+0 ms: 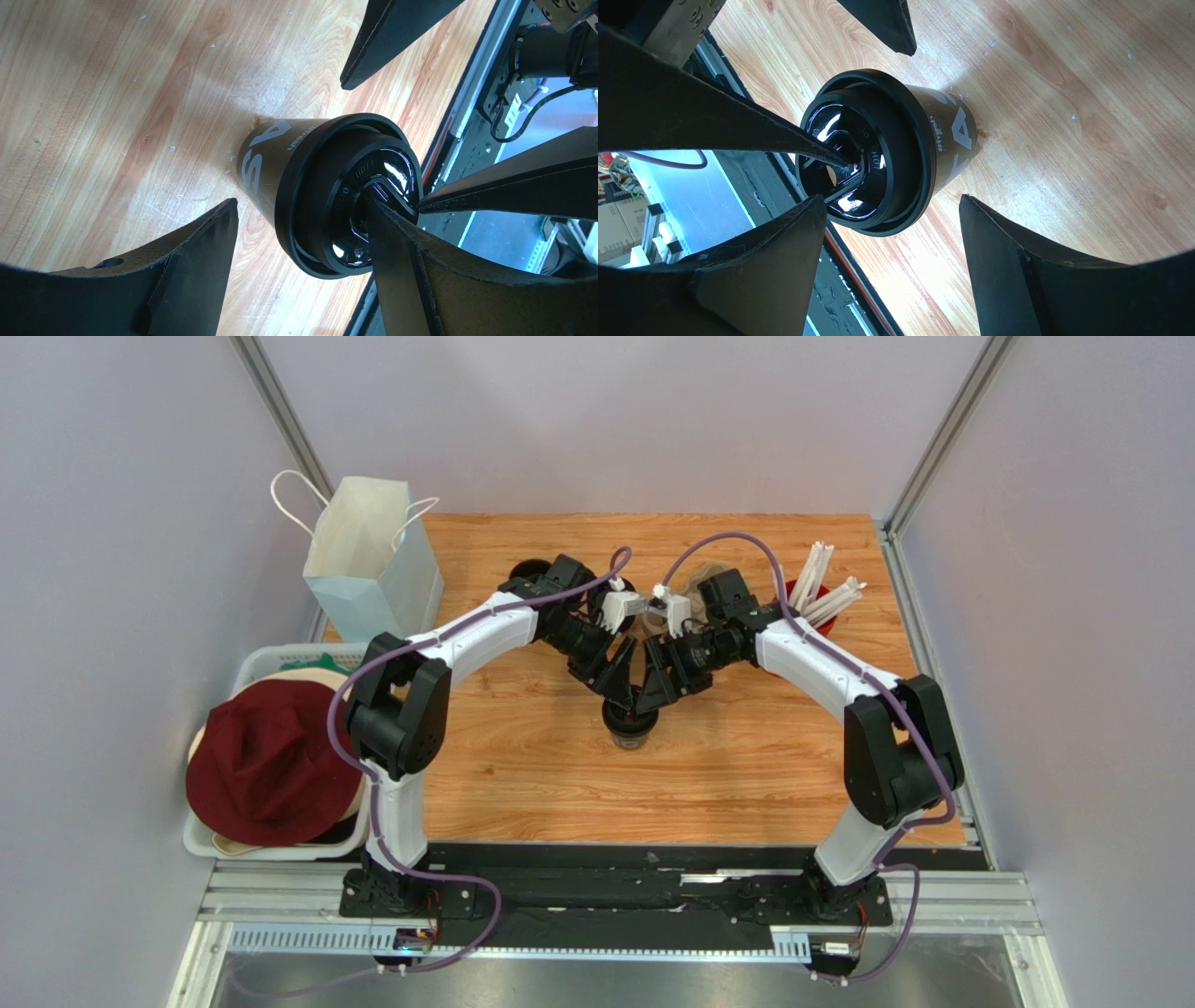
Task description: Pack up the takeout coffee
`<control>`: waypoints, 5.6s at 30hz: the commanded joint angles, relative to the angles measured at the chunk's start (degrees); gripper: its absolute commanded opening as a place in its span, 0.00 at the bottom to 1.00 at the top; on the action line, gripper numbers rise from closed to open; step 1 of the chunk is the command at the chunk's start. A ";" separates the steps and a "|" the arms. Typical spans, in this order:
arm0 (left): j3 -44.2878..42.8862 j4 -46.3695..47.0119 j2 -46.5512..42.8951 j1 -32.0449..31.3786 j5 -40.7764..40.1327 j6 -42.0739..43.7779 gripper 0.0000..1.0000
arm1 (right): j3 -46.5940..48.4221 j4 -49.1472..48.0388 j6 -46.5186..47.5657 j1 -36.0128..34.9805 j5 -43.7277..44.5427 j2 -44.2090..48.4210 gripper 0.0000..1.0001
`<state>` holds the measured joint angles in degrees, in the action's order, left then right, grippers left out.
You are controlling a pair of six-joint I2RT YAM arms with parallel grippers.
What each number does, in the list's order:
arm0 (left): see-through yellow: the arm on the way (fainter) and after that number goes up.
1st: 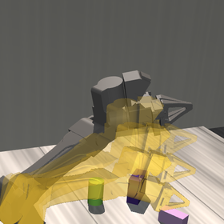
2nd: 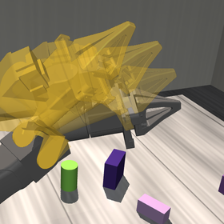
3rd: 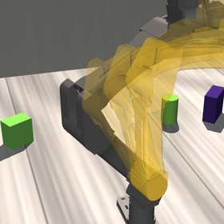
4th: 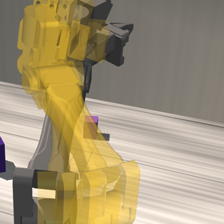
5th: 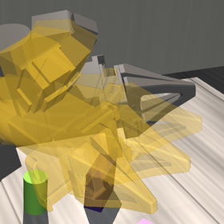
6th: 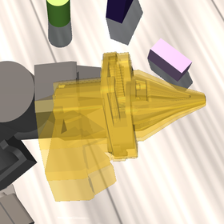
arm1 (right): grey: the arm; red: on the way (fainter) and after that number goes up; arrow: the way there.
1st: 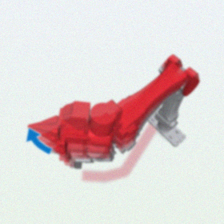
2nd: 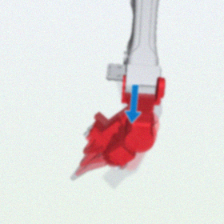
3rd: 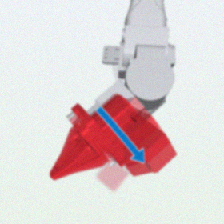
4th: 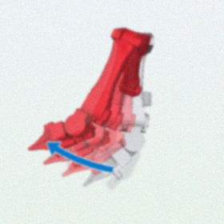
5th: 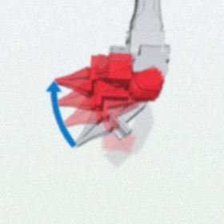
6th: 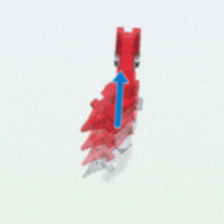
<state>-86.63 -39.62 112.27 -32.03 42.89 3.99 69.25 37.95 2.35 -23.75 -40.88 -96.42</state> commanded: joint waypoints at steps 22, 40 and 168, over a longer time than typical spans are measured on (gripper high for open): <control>1.54 2.79 -8.03 6.01 3.34 1.63 0.79 | 4.84 -0.42 -1.29 -0.33 -1.13 -2.98 0.73; 8.94 6.57 -7.77 7.25 2.19 1.81 0.77 | 3.08 -0.16 0.11 -2.79 2.74 -4.74 0.48; 5.77 3.67 -14.09 6.02 3.78 5.33 0.68 | 6.42 0.10 6.35 -2.71 11.00 3.34 0.69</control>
<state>-80.29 -36.67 100.55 -26.22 45.54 8.08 73.67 39.20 8.23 -26.20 -29.56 -96.01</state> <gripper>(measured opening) 0.676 0.684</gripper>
